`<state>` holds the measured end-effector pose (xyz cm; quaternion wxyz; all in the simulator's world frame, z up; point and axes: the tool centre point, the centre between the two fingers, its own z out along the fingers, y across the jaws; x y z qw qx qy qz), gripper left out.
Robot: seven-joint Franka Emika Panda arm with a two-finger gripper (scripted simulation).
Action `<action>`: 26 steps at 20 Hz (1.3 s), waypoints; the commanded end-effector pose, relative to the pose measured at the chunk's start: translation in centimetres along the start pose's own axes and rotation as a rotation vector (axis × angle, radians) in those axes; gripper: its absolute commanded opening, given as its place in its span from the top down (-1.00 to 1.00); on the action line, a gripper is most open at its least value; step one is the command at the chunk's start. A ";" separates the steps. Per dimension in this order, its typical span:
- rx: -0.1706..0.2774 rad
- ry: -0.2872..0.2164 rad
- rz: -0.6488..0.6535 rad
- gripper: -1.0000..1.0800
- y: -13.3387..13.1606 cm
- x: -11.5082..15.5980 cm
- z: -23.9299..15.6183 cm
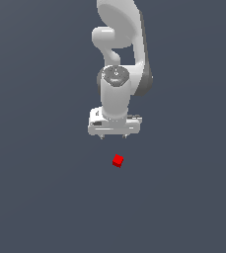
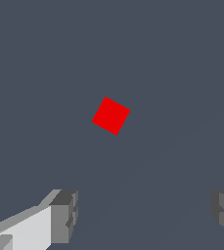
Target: Pick up the red cube and move it to a goal position.
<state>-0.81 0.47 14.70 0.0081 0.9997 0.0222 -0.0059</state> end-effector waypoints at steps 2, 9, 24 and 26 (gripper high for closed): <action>0.000 0.000 0.001 -0.92 0.0 0.0 0.0; 0.001 0.001 0.042 -0.92 -0.3 0.4 1.1; 0.011 0.006 0.341 -0.92 -1.8 3.8 8.8; 0.013 0.006 0.381 -0.92 -1.9 4.4 9.8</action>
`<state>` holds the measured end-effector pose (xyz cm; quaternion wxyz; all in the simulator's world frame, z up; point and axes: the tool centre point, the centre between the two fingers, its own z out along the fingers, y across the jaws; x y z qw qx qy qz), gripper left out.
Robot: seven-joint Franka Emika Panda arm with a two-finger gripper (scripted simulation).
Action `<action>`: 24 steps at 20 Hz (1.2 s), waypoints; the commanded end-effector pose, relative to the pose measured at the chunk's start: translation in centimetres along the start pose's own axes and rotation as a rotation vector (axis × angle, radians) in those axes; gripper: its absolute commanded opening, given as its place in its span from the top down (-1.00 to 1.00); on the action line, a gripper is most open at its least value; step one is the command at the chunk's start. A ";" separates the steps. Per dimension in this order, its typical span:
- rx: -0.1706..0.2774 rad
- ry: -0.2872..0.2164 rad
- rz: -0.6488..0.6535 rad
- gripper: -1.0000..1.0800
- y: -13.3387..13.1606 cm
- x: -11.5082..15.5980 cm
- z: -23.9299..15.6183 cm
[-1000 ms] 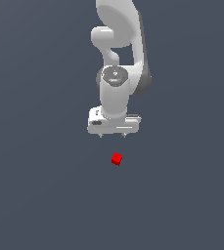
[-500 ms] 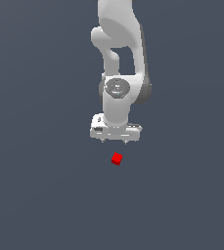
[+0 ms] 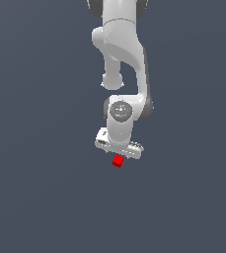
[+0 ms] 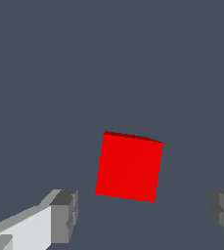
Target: Pick up the red cube and move it to a goal position.
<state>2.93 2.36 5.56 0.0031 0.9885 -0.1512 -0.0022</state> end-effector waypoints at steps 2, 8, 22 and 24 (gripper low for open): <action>0.003 0.002 0.067 -0.92 -0.4 0.8 1.6; 0.006 0.003 0.132 -0.92 -0.8 1.6 3.3; 0.007 0.003 0.144 1.00 -0.9 1.7 3.6; 0.007 0.003 0.143 1.00 -0.9 1.7 3.5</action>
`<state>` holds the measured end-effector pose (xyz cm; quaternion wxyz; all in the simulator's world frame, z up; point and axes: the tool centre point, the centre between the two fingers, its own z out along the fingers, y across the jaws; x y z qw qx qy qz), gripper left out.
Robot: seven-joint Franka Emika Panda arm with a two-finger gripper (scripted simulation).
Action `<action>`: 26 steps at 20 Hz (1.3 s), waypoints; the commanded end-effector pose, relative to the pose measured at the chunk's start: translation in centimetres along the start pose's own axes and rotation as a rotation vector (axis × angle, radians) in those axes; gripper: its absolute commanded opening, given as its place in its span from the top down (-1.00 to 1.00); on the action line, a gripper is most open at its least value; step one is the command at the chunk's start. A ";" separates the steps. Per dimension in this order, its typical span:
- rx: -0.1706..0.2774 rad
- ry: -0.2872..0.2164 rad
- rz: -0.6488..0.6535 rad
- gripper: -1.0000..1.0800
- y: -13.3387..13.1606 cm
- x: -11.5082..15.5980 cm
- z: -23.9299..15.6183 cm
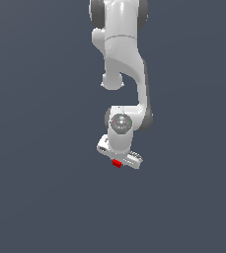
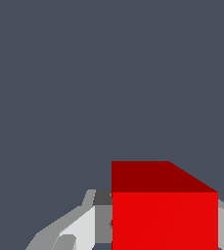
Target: Pick up the red cube and move it to a goal position.
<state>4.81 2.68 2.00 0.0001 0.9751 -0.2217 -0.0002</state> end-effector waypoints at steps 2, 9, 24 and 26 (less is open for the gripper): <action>0.000 0.000 0.000 1.00 0.0 0.0 -0.3; 0.000 0.000 0.000 1.00 0.6 0.2 -3.1; 0.001 0.000 0.001 1.00 3.6 1.7 -18.6; 0.001 0.000 0.001 1.00 4.0 2.0 -21.0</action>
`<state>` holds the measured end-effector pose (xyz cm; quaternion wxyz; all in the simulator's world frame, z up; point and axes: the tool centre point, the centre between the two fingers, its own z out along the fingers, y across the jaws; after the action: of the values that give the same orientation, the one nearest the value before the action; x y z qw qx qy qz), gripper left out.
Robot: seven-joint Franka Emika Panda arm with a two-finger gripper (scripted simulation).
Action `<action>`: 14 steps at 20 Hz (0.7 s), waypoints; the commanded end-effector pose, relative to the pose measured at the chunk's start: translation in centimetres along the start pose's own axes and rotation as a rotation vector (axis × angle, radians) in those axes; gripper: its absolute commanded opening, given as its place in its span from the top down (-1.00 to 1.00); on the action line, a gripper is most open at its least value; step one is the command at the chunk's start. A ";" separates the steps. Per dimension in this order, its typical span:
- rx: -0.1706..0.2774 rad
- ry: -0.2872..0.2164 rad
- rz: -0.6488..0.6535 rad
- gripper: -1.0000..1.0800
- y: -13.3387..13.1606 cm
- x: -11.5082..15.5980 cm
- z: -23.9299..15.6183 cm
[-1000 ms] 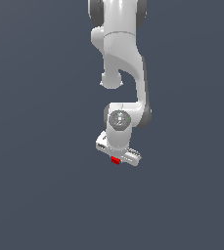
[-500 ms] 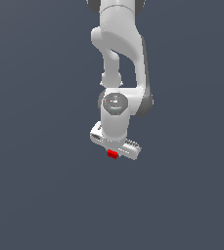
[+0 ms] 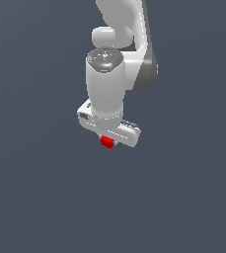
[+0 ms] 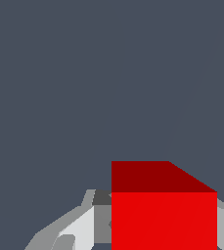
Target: Pick up the red cube and move it to a goal position.
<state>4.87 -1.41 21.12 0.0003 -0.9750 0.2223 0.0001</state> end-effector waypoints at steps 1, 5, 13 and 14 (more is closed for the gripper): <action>0.000 0.000 0.000 1.00 0.6 0.3 -3.0; 0.000 0.000 0.000 1.00 1.4 0.8 -7.5; -0.001 0.000 0.000 1.00 2.4 1.7 -13.8; -0.001 0.000 0.000 1.00 2.5 1.8 -14.3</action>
<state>5.36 -4.24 34.53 0.0001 -0.9749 0.2225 -0.0005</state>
